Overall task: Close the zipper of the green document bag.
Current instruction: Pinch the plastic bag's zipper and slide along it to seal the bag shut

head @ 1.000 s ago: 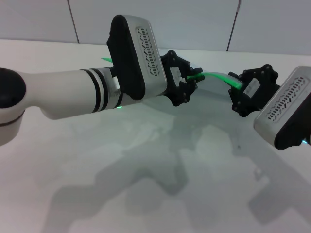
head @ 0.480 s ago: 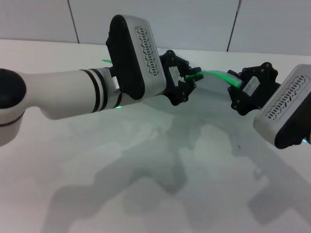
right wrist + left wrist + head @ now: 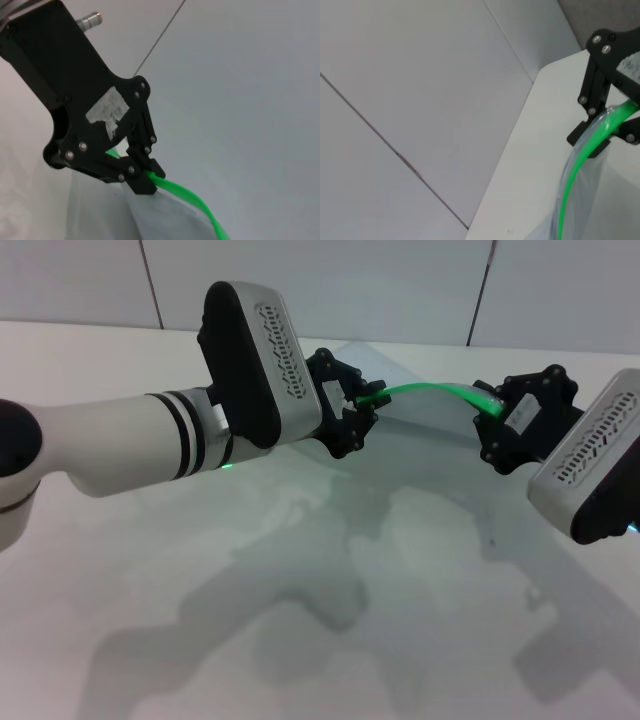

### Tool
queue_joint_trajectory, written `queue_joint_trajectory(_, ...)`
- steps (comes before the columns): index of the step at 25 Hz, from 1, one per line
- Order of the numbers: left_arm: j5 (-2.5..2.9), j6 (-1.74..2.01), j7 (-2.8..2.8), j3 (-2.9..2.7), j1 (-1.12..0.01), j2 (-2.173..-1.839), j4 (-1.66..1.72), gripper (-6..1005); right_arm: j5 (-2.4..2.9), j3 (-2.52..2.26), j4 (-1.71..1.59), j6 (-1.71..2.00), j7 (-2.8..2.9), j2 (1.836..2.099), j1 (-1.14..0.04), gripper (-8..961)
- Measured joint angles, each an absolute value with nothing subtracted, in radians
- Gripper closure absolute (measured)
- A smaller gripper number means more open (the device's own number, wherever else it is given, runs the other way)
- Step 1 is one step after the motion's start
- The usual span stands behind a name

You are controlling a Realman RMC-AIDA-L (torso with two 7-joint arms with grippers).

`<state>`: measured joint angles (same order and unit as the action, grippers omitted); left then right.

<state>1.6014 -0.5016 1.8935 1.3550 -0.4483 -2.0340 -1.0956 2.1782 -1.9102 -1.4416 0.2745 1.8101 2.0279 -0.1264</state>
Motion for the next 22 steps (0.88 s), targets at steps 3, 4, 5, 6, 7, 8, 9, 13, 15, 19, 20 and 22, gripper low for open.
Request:
queue_joint_trajectory(3,1.601,-0.502,1.894,1.355,-0.448,-2.034,-1.095,937,2.178,-1.911,-1.438,0.275,1.81,2.028,-0.126,796)
queue_joint_trajectory(4,1.601,-0.502,1.894,1.355,-0.448,-2.034,-1.095,938,2.178,-1.911,-1.438,0.275,1.81,2.028,-0.126,795)
queue_joint_trajectory(5,1.601,-0.501,1.894,1.355,-0.448,-2.034,-1.093,939,2.178,-1.911,-1.438,0.275,1.81,2.028,-0.126,793)
queue_joint_trajectory(6,1.601,-0.502,1.894,1.357,-0.448,-2.034,-1.089,939,2.178,-1.911,-1.438,0.275,1.81,2.028,-0.126,792)
queue_joint_trajectory(7,1.601,-0.501,1.894,1.359,-0.448,-2.034,-1.081,940,2.178,-1.91,-1.438,0.275,1.81,2.028,-0.126,791)
queue_joint_trajectory(8,1.601,-0.501,1.893,1.363,-0.448,-2.034,-1.073,940,2.178,-1.907,-1.438,0.275,1.81,2.028,-0.124,790)
queue_joint_trajectory(9,1.601,-0.499,1.892,1.368,-0.448,-2.034,-1.066,941,2.178,-1.905,-1.439,0.275,1.81,2.028,-0.121,789)
queue_joint_trajectory(13,1.601,-0.463,1.895,1.396,-0.435,-2.033,-1.035,944,2.178,-1.88,-1.461,0.273,1.81,2.028,-0.101,784)
queue_joint_trajectory(15,1.601,-0.436,1.897,1.411,-0.426,-2.033,-1.022,945,2.174,-1.86,-1.471,0.271,1.811,2.029,-0.091,782)
queue_joint_trajectory(19,1.586,-0.414,1.895,1.447,-0.411,-2.032,-1.001,947,2.156,-1.814,-1.49,0.256,1.812,2.031,-0.063,777)
queue_joint_trajectory(20,1.576,-0.412,1.896,1.456,-0.409,-2.031,-0.996,948,2.154,-1.807,-1.494,0.249,1.812,2.031,-0.056,776)
queue_joint_trajectory(22,1.559,-0.412,1.898,1.467,-0.406,-2.03,-0.991,949,2.153,-1.8,-1.499,0.238,1.812,2.031,-0.05,773)
